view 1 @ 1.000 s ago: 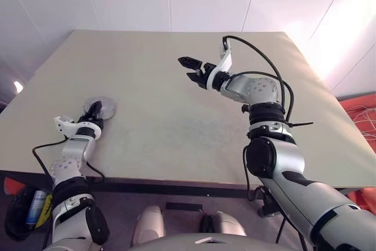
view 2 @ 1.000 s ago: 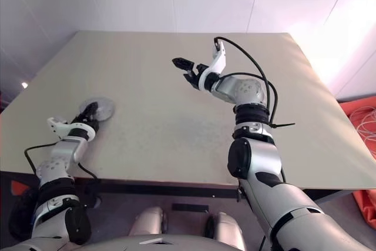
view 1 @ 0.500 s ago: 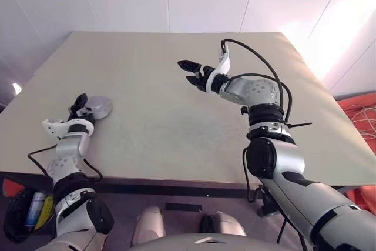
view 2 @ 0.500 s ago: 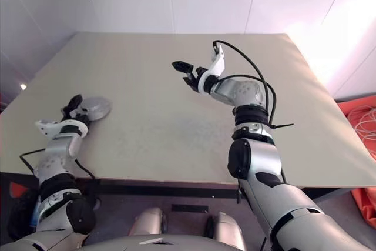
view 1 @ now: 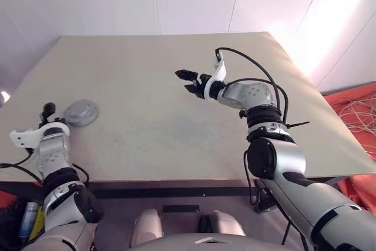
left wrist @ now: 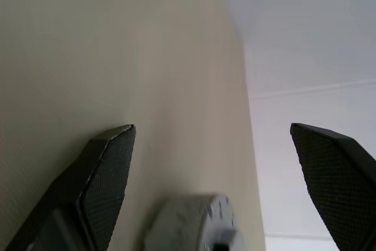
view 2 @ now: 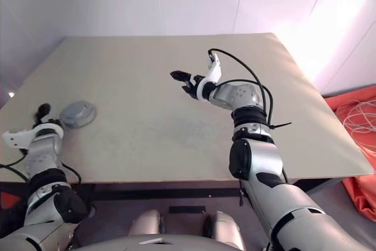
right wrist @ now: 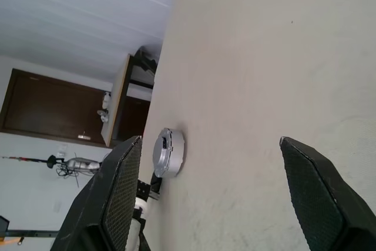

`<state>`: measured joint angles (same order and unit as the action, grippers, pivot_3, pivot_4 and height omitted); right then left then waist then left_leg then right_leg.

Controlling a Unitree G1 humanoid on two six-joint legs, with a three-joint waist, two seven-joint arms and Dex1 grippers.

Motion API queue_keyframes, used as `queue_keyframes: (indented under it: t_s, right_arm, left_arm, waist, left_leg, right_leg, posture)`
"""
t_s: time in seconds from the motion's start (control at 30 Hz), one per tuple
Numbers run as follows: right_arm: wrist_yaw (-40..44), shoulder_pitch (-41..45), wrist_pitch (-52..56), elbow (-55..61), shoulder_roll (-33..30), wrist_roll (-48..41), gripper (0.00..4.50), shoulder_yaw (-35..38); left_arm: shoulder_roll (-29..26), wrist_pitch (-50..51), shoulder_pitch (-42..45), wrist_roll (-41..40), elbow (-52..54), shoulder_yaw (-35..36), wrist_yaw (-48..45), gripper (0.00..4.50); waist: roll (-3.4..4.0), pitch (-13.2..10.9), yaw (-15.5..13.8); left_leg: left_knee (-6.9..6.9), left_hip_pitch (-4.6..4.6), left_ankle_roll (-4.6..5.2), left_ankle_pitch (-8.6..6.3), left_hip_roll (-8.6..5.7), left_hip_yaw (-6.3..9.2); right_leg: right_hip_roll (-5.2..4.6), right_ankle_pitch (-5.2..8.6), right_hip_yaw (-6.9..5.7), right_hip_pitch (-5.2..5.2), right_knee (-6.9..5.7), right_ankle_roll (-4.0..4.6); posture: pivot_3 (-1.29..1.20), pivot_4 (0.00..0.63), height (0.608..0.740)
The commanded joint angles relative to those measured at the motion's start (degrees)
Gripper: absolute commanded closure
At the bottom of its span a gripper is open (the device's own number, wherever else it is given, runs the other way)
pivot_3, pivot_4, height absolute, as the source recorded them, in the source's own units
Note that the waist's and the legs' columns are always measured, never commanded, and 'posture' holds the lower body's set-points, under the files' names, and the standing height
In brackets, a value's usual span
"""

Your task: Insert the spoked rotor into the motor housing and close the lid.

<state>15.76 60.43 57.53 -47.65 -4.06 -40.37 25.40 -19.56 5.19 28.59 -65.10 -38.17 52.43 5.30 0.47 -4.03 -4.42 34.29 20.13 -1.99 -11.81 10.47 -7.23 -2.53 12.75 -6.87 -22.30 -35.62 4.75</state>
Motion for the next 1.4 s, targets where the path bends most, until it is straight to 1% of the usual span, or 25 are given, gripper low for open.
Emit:
queue_keyframes:
  t_s: [0.03,0.1,0.17,0.27,0.4,0.43,0.53,0.6,0.63,0.7,0.73,0.8,0.87,0.9,0.93,1.0,1.07,1.17,1.27,1.3,1.33,1.4]
  right_arm:
    - [1.7,1.7,-0.6,0.0,0.2,0.0,0.26,-0.4]
    - [2.3,1.7,-0.3,0.1,0.2,0.0,0.26,-0.7]
    - [3.4,1.5,-0.2,0.5,0.3,0.2,0.26,-1.3]
    - [7.6,-0.1,-0.7,4.1,0.1,1.3,0.26,-4.5]
    - [18.4,-7.0,-11.6,17.6,-0.4,5.5,0.26,-13.2]
    - [21.5,-9.2,-14.4,21.5,-1.1,6.3,0.26,-15.2]
    - [29.2,-13.7,-20.0,29.0,-4.7,8.6,0.26,-19.7]
    - [33.4,-15.3,-23.7,30.3,-8.0,11.1,0.26,-22.4]
    - [34.8,-16.1,-27.2,30.4,-10.2,14.0,0.26,-24.4]
    - [35.3,-17.3,-34.8,29.6,-14.2,20.1,0.26,-27.4]
    - [34.7,-17.9,-38.4,28.9,-15.5,22.3,0.26,-27.8]
    - [32.7,-19.4,-43.7,28.0,-16.9,24.4,0.26,-26.3]
    - [31.6,-21.3,-46.3,28.1,-17.4,24.7,0.26,-24.7]
    - [31.3,-22.3,-47.2,28.3,-17.6,24.7,0.26,-24.1]
    - [30.7,-24.4,-49.7,28.0,-18.2,26.1,0.26,-24.1]
    - [34.2,-29.6,-54.2,28.4,-19.9,27.6,0.26,-26.1]
    - [36.8,-33.7,-51.8,30.9,-19.8,24.7,0.26,-25.9]
    - [40.7,-37.2,-47.4,35.4,-20.5,20.4,0.26,-25.1]
    - [43.3,-37.7,-44.3,38.4,-21.9,17.9,0.26,-24.3]
    - [43.5,-37.3,-44.2,38.4,-22.2,17.8,0.26,-24.1]
    - [43.7,-36.6,-43.9,38.3,-22.6,17.6,0.26,-24.0]
    - [44.0,-35.4,-44.3,37.4,-22.9,18.0,0.26,-24.1]
  left_arm:
    - [-4.3,-5.2,0.4,3.7,-1.9,2.0,0.9,0.01]
    - [-6.0,-6.0,1.2,5.2,-2.0,1.7,0.3,0.01]
    - [-7.4,-5.7,1.8,7.7,-0.8,-0.4,-1.5,0.01]
    - [-8.3,-2.5,2.5,10.2,3.2,-4.8,-6.6,0.01]
    - [-7.9,5.4,1.5,11.9,15.4,-14.8,-16.9,0.01]
    - [-7.9,8.7,0.5,12.2,19.4,-18.6,-20.1,0.01]
    - [-8.7,18.0,-2.4,13.0,29.2,-29.0,-28.1,0.01]
    - [-9.1,21.4,-3.6,14.2,32.5,-33.8,-31.7,0.01]
    - [-9.4,22.5,-4.0,15.6,33.9,-36.7,-33.4,0.01]
    - [-8.8,23.1,-4.4,18.4,35.5,-40.9,-35.6,0.01]
    - [-8.3,22.4,-4.5,20.3,35.7,-42.5,-35.9,0.01]
    - [-8.1,19.1,-4.6,27.9,34.3,-47.1,-35.3,0.01]
    - [-7.6,16.1,-4.9,33.7,33.4,-49.9,-34.8,0.01]
    - [-7.0,14.9,-5.1,35.5,33.2,-50.6,-34.6,0.01]
    - [-5.7,11.1,-5.4,38.4,32.5,-51.8,-34.4,0.01]
    - [-3.9,4.7,-6.5,43.8,31.2,-54.4,-34.7,0.01]
    - [-2.9,3.1,-7.6,45.5,30.7,-56.1,-37.1,0.01]
    - [-2.4,4.7,-9.0,43.8,32.2,-56.8,-42.0,0.01]
    - [-2.5,6.8,-9.7,42.4,34.1,-56.4,-45.0,0.01]
    - [-2.5,7.6,-9.6,41.9,34.4,-56.1,-45.6,0.01]
    - [-2.6,8.4,-9.7,41.5,34.9,-55.8,-46.4,0.01]
    - [-2.7,9.8,-9.8,40.7,35.5,-55.6,-47.7,0.01]
  waist:
    - [0.00,0.0,-0.2]
    - [-0.02,0.0,-1.0]
    - [-0.03,0.0,-1.8]
    - [-0.04,0.0,-3.4]
    - [-0.25,0.1,-5.1]
    - [-0.29,0.1,-5.4]
    - [-0.29,0.1,-5.7]
    - [-0.29,0.1,-5.5]
    - [-0.29,0.1,-5.5]
    - [-0.29,0.1,-5.4]
    - [-0.29,0.1,-5.3]
    - [-0.28,0.1,-5.1]
    - [-0.28,0.1,-4.7]
    - [-0.28,0.1,-4.5]
    - [-0.28,0.1,-4.3]
    - [-0.29,0.1,-4.3]
    - [-0.27,0.2,-4.4]
    - [-0.24,0.2,-4.0]
    - [-0.13,0.2,-3.5]
    - [-0.09,0.2,-3.5]
    - [-0.07,0.2,-3.5]
    - [-0.02,0.3,-3.5]
  left_leg:
    - [-0.03,-0.03,-0.02,0.01,0.03,0.01]
    - [-0.03,-0.08,-0.02,0.01,0.08,0.03]
    - [-0.01,-0.06,-0.01,0.01,0.09,0.03]
    - [-0.01,-0.05,-0.01,0.00,0.09,0.03]
    - [0.02,-0.05,-0.01,0.00,0.08,0.03]
    - [0.03,-0.05,-0.01,0.00,0.08,0.03]
    - [0.03,-0.08,0.00,0.00,-0.01,0.00]
    - [0.03,-0.14,0.00,-0.01,-0.08,-0.03]
    - [0.03,-0.13,0.00,0.00,-0.07,-0.04]
    - [0.03,-0.12,0.00,0.00,-0.04,-0.05]
    - [0.03,-0.14,0.00,0.00,-0.03,-0.05]
    - [0.03,-0.12,-0.01,0.01,-0.02,-0.04]
    - [0.03,-0.09,0.00,0.02,-0.02,-0.02]
    - [0.03,-0.09,0.00,0.02,-0.02,-0.01]
    - [0.03,-0.06,0.02,0.01,-0.02,-0.01]
    - [0.03,-0.02,0.13,-0.05,-0.04,0.00]
    - [0.02,0.01,0.32,-0.17,-0.04,0.01]
    - [0.03,0.14,0.60,-0.20,-0.04,-0.01]
    - [0.04,0.36,0.67,-0.16,-0.01,-0.02]
    - [0.04,0.31,0.67,-0.16,-0.01,-0.02]
    - [0.04,0.19,0.71,-0.21,-0.01,-0.03]
    - [0.04,-0.14,0.59,-0.30,-0.01,-0.04]
  right_leg:
    - [0.04,0.01,0.00,0.01,0.01,0.02]
    - [0.06,0.01,-0.01,-0.01,0.03,0.02]
    - [0.06,-0.01,-0.02,-0.04,0.04,0.05]
    - [0.04,-0.01,-0.03,-0.02,0.03,0.07]
    - [-0.03,0.01,-0.05,0.03,0.02,0.08]
    - [-0.05,0.00,-0.07,0.05,0.01,0.07]
    - [-0.14,0.00,-0.06,0.08,0.02,0.06]
    - [-0.19,0.03,-0.03,0.10,-0.03,0.11]
    - [-0.18,0.04,-0.03,0.11,-0.04,0.11]
    - [-0.13,0.12,-0.02,0.23,-0.04,0.21]
    - [-0.11,0.13,-0.02,0.25,-0.03,0.22]
    - [-0.08,0.13,-0.03,0.25,-0.01,0.21]
    - [-0.06,0.07,-0.03,0.22,0.02,0.10]
    - [-0.05,0.03,-0.03,0.22,0.05,0.03]
    - [-0.04,0.03,-0.03,0.21,0.09,0.03]
    - [-0.04,0.01,-0.03,0.24,0.19,0.00]
    - [-0.04,0.01,-0.07,0.37,0.41,-0.04]
    - [-0.05,-0.01,-0.08,0.25,0.54,-0.05]
    - [-0.04,-0.20,-0.08,0.07,0.49,0.31]
    - [-0.04,-0.16,-0.08,0.09,0.46,0.37]
    - [-0.04,0.09,-0.08,0.20,0.46,0.24]
    - [-0.04,0.12,-0.09,0.54,0.50,0.21]
  posture:
    - [0.00,0.000,0.740]
    - [0.00,0.000,0.740]
    - [0.00,0.000,0.740]
    - [0.00,0.000,0.740]
    - [0.00,0.000,0.740]
    - [0.00,0.000,0.740]
    - [0.00,0.000,0.740]
    - [0.00,0.000,0.740]
    - [0.00,0.000,0.740]
    - [0.00,0.000,0.740]
    - [0.00,0.000,0.740]
    - [0.00,0.000,0.740]
    - [0.00,0.000,0.740]
    - [0.00,0.000,0.740]
    - [0.00,0.000,0.740]
    - [0.00,0.000,0.740]
    - [0.00,0.000,0.740]
    - [0.00,0.000,0.740]
    - [0.00,0.000,0.740]
    - [0.00,0.000,0.740]
    - [0.00,0.000,0.740]
    - [0.00,0.000,0.740]
